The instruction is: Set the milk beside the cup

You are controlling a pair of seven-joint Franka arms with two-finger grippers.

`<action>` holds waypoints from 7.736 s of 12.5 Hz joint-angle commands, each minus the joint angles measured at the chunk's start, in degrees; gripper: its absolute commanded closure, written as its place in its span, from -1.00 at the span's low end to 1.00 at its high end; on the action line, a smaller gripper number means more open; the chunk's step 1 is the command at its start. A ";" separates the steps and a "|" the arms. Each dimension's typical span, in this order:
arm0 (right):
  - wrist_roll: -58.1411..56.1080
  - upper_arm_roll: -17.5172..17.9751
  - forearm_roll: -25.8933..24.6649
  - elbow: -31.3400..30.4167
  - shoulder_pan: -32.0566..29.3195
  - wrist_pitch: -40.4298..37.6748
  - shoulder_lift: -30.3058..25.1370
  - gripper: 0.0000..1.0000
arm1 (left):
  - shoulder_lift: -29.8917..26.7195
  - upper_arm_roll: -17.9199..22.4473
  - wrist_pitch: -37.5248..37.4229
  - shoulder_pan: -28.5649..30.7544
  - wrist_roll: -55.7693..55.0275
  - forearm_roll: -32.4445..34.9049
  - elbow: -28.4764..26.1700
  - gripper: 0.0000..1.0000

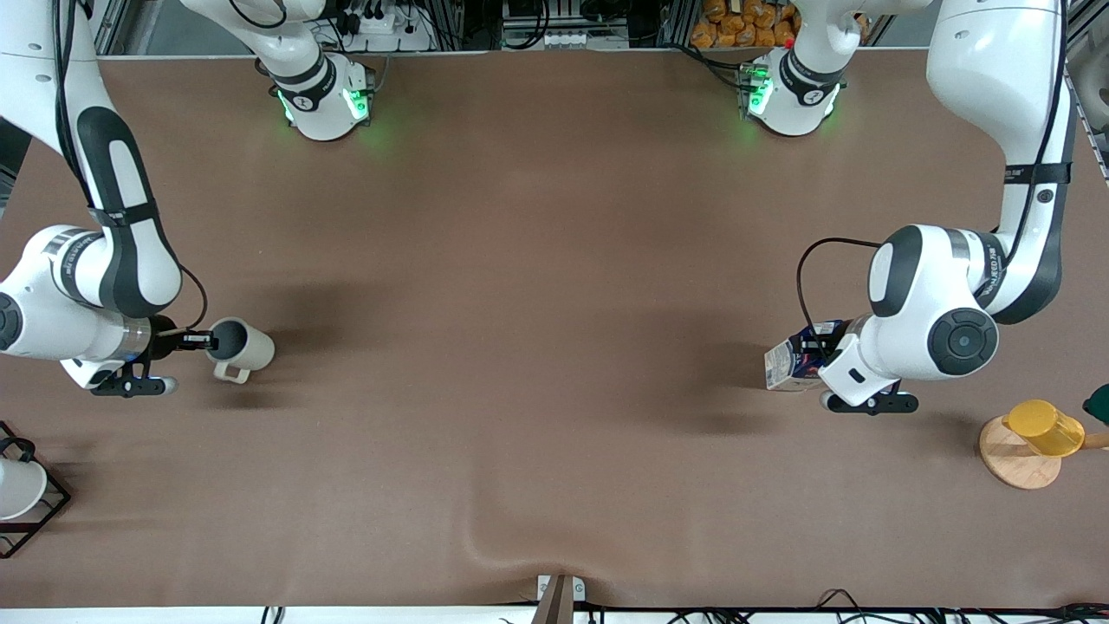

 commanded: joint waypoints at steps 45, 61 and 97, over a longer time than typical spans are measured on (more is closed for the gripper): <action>25.42 -1.17 4.03 34.85 14.16 -25.38 3.53 -1.00 | -12.32 -13.28 -13.30 -12.16 -34.37 -2.90 6.81 1.00; 5.88 -0.64 0.25 17.75 3.59 -34.72 -24.40 -1.00 | 12.02 -11.81 -1.09 -30.44 -43.36 -5.90 22.98 1.00; 8.16 -0.56 -4.24 17.01 5.79 -31.97 -26.88 -1.00 | -3.61 -7.14 -1.78 -4.54 -41.09 0.49 21.14 -1.00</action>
